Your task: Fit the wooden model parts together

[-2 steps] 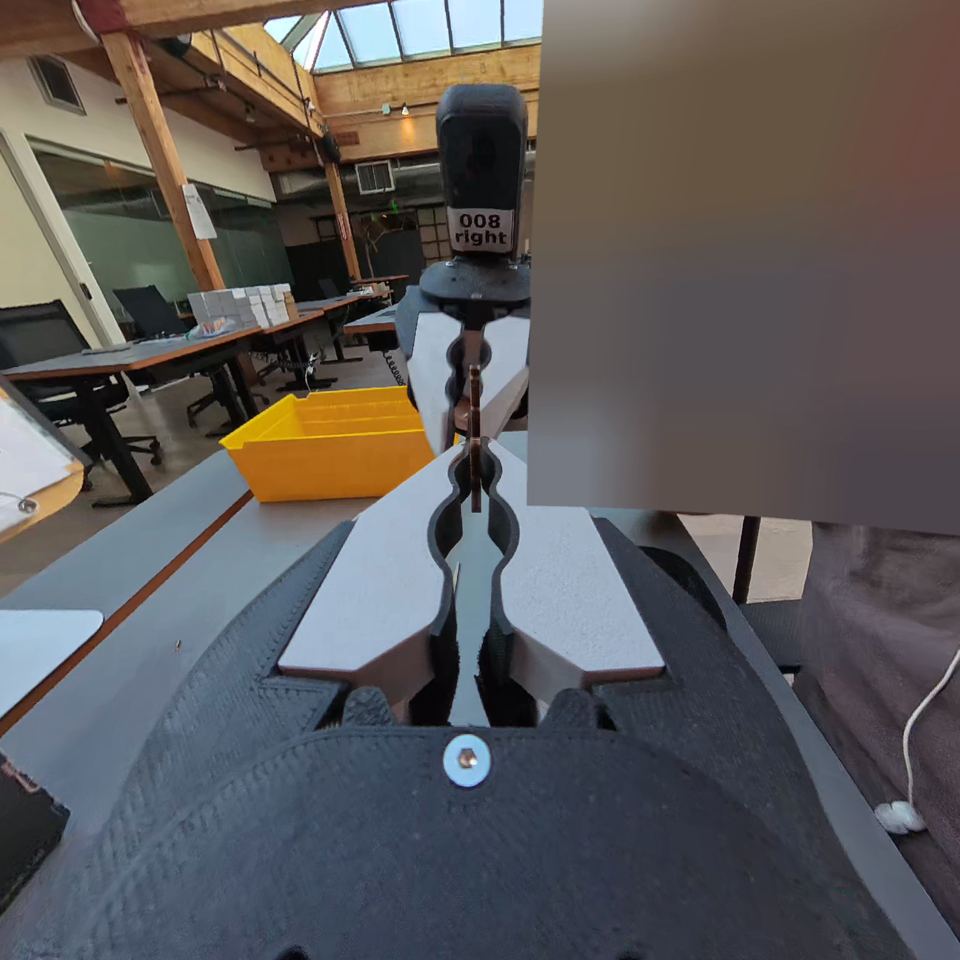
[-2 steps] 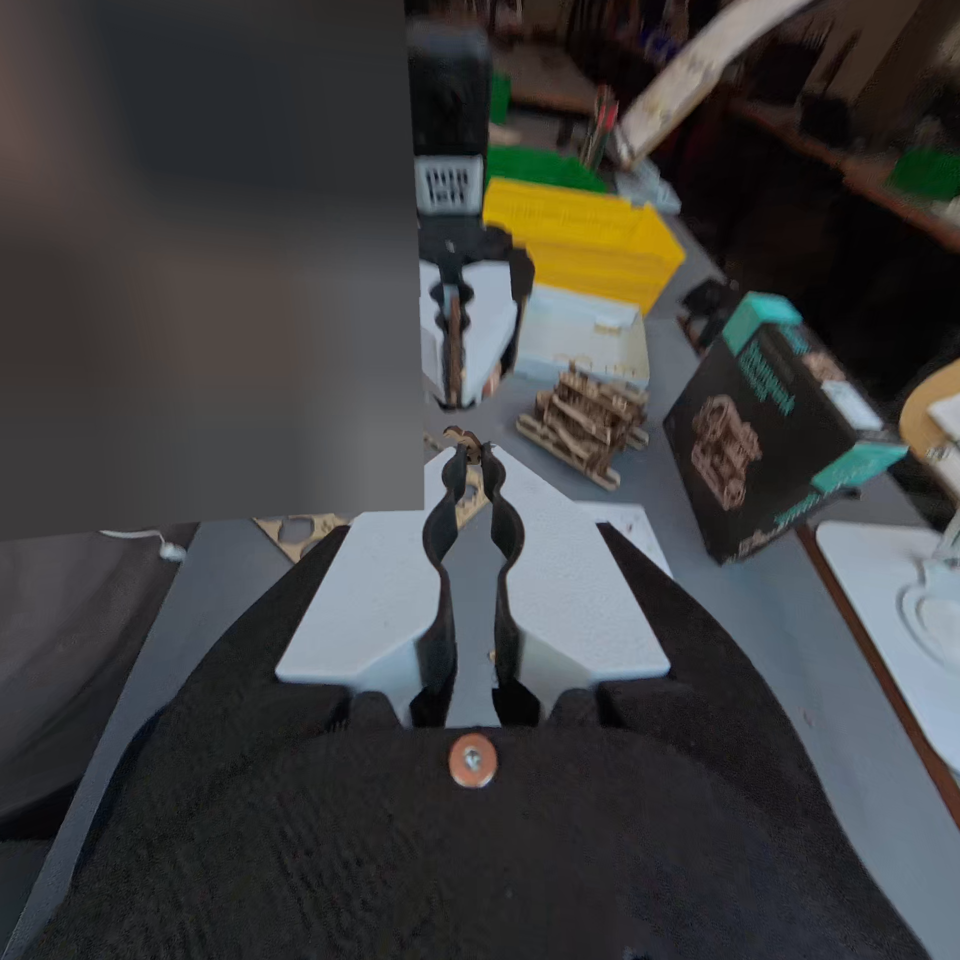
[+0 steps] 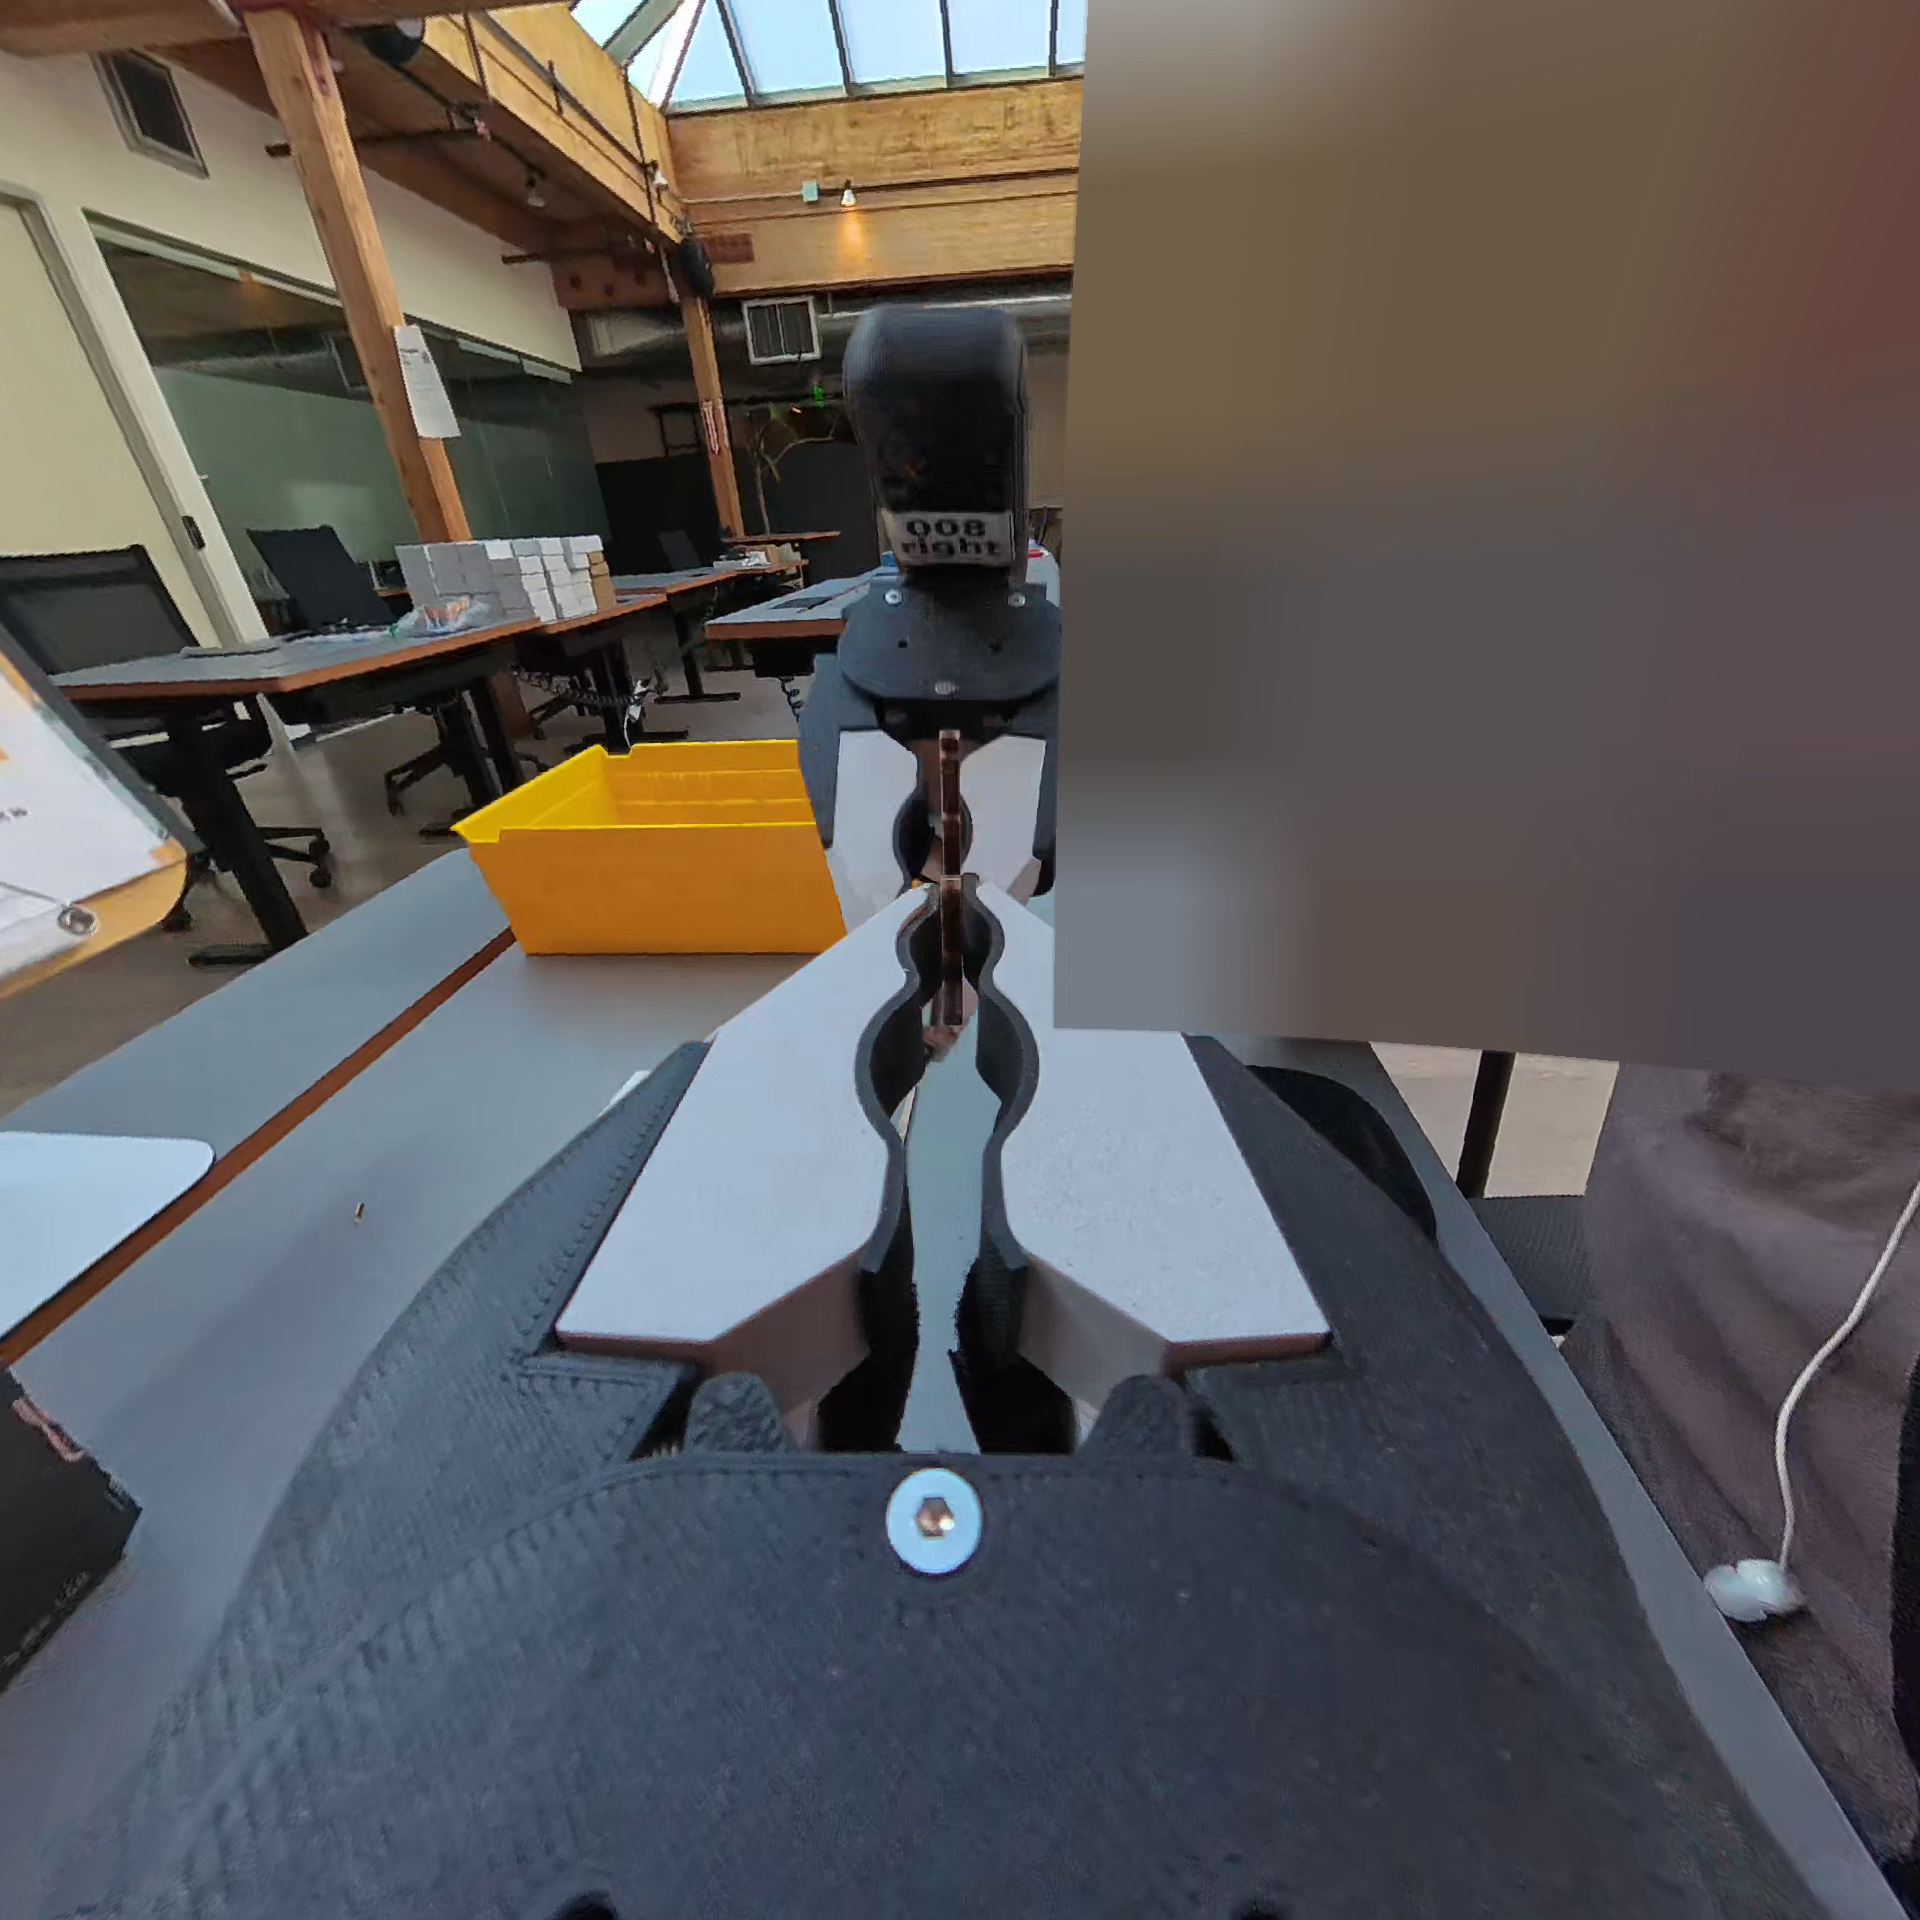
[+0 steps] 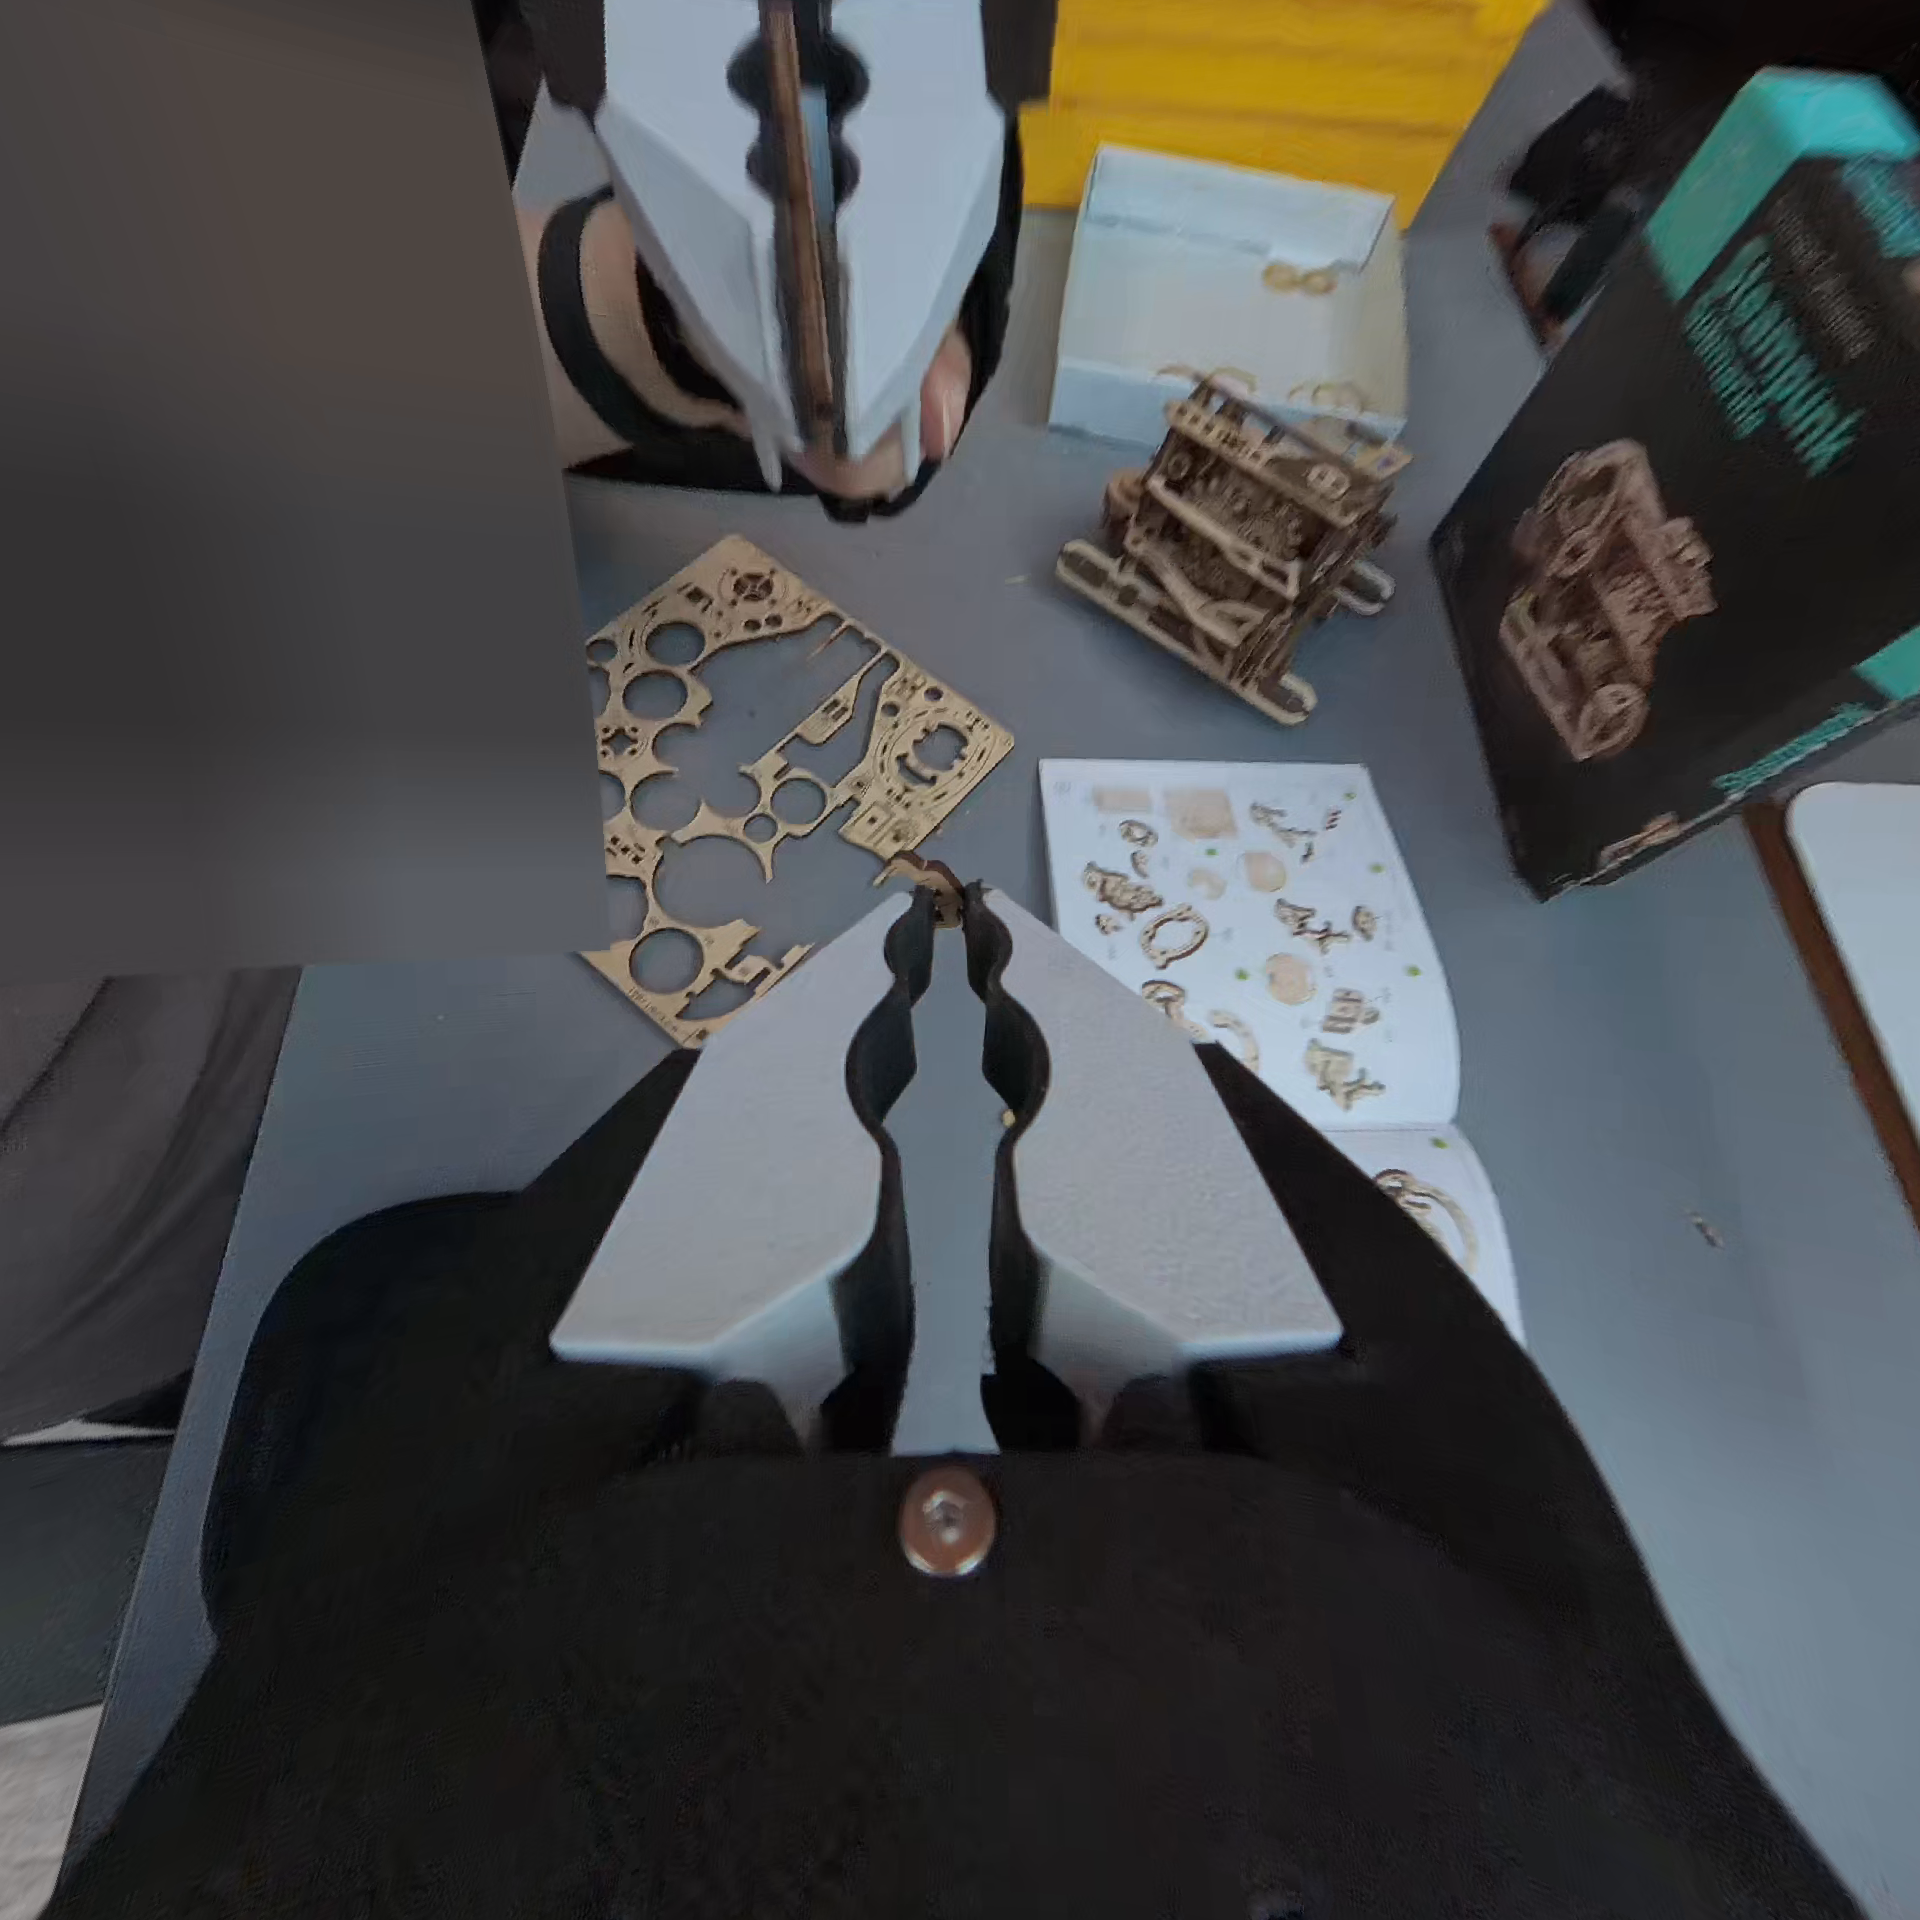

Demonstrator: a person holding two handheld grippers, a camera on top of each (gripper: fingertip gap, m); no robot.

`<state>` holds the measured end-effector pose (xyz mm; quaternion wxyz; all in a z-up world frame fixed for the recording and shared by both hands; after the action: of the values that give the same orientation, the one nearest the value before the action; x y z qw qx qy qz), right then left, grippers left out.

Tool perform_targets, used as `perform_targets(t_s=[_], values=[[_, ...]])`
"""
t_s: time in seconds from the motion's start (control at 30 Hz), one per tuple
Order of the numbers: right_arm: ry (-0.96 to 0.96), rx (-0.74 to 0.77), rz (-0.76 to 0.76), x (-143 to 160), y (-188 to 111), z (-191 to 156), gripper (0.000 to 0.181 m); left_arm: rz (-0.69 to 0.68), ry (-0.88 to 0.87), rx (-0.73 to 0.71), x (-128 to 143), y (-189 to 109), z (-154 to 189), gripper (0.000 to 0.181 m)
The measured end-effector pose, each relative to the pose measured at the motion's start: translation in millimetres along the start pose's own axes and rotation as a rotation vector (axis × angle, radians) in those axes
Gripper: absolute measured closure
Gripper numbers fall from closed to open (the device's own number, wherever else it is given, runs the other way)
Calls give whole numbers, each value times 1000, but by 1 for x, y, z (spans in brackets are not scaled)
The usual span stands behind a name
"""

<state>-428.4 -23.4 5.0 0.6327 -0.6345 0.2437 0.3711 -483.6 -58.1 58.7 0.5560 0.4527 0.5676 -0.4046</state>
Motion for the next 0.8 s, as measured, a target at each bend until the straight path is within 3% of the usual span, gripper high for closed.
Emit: perform_targets(t_s=[0.13, 0.23, 0.4, 0.57, 0.73, 0.8], values=[[147, -105, 130, 14, 23, -10, 178, -4, -52, -71, 22, -22, -9, 181], [246, -103, -43, 67, 55, -6, 178, -3, -91, -99, 31, -32, -17, 181], [322, -170, -36, 83, 68, -8, 178, -40, -110, -132, 38, -36, -23, 181], [405, -295, 280, 51, 48, -9, 178, -72, -135, -173, 45, -40, -28, 181], [461, -274, 559, 29, 21, 8, 178, -117, -221, -188, 59, -36, -34, 181], [450, -196, 664, 11, 9, 19, 178, -82, -308, -134, 59, -27, -29, 181]])
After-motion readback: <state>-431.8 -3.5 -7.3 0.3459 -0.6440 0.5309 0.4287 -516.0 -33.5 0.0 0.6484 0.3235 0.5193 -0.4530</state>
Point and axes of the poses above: each gripper's, where its closed fingertips meet, y out along the fingers, x out of its underside, z = x × y across the jaws, the point moved 2 cm from there along -y, back along the fingers, and after that the axes turned 2 degrees about -z, right-handed, at the moved point
